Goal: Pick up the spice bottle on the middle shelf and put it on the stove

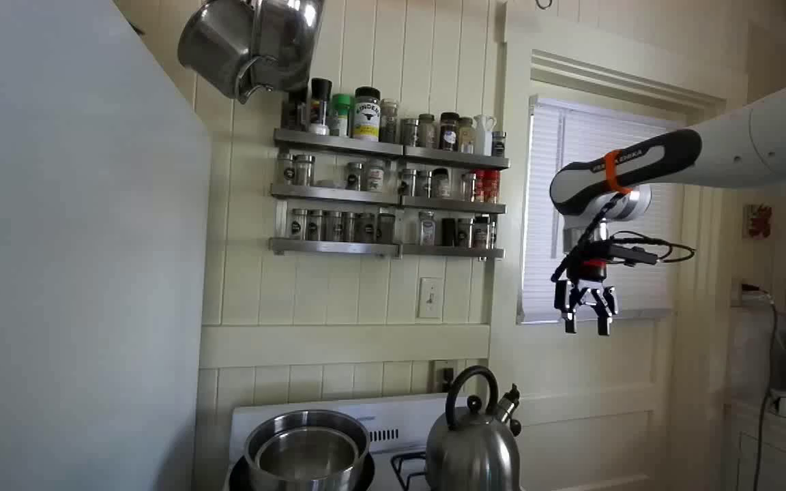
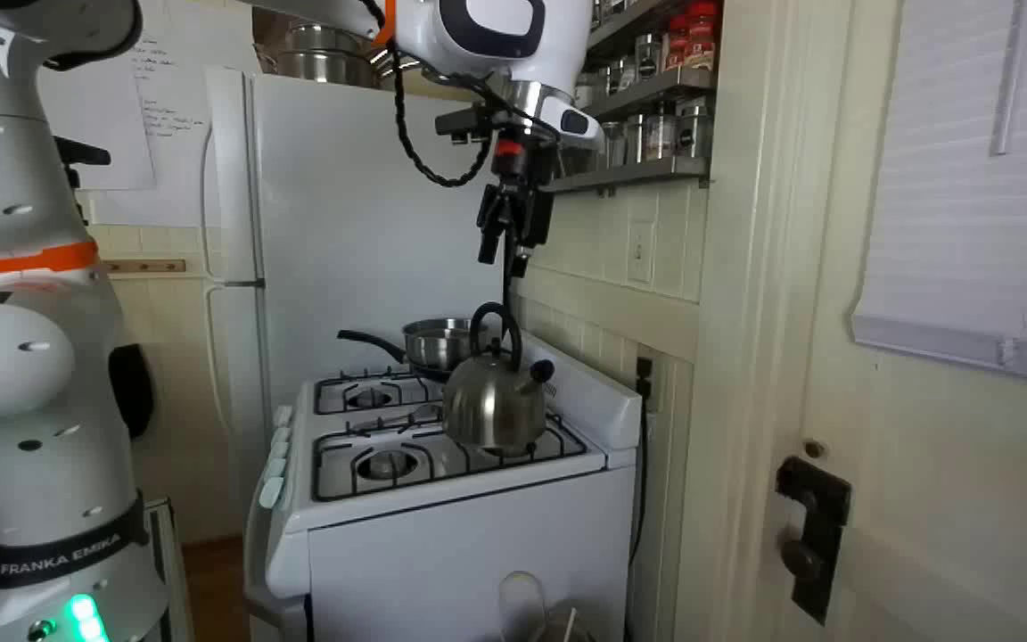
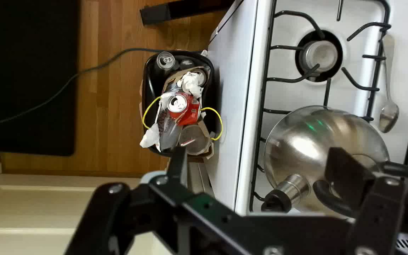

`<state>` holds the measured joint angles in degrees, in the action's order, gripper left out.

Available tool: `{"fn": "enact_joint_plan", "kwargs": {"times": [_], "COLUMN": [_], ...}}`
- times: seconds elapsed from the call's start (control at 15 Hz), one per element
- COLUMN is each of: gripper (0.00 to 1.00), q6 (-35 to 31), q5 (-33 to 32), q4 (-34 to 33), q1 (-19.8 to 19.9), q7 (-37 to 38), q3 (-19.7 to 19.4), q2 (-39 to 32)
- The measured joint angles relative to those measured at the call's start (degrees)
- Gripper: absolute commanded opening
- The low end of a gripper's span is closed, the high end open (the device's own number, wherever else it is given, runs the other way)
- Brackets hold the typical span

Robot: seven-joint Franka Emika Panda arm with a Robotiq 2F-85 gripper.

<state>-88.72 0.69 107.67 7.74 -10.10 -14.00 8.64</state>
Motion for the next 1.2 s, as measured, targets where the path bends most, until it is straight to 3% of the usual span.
{"fn": "enact_joint_plan", "kwargs": {"times": [1.0, 1.2], "gripper": [1.00, 1.00], "q6": [0.0, -0.1], "q5": [0.0, 0.9], "q4": [0.0, -1.3], "q1": [0.0, -0.1], "q7": [0.0, 0.7], "q3": [0.1, 1.6], "q2": [0.0, 0.0]}}
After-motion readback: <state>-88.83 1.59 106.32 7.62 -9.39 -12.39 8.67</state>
